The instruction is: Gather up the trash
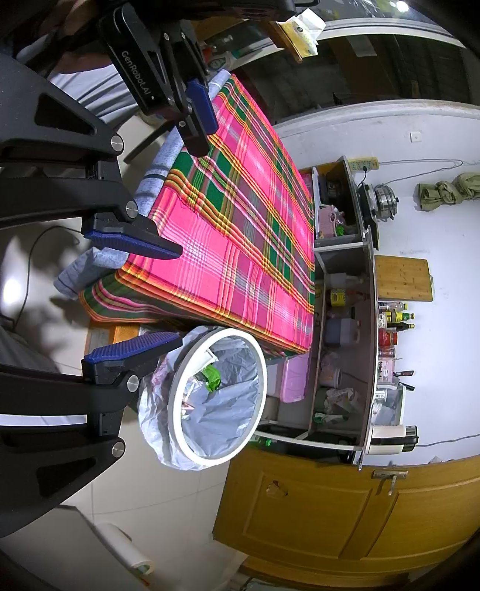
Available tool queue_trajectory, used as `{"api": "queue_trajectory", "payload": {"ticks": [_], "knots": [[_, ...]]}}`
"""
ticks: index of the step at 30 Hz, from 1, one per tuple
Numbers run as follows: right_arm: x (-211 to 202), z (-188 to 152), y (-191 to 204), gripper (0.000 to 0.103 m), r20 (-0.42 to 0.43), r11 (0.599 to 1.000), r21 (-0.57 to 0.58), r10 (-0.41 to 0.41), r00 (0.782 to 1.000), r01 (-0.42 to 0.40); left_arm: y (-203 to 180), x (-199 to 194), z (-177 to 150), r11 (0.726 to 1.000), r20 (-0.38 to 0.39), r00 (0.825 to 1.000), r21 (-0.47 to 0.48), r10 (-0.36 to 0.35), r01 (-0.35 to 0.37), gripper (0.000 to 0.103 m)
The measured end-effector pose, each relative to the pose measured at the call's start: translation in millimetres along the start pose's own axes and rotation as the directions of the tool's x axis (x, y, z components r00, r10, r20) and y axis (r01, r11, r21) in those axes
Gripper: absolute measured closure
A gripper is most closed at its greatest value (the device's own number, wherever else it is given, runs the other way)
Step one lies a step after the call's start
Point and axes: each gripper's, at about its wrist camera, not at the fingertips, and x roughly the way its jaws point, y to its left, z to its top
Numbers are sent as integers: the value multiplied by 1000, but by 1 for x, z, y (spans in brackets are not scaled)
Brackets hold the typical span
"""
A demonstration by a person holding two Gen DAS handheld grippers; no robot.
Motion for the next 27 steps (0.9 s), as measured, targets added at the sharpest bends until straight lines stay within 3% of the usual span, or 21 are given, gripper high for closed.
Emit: {"api": "queue_trajectory", "payload": {"ticks": [27], "knots": [[0, 0, 1, 61, -3, 1000, 1, 1, 1000, -1, 1, -1, -1, 1000, 2, 1000, 0, 5, -5, 65]]}}
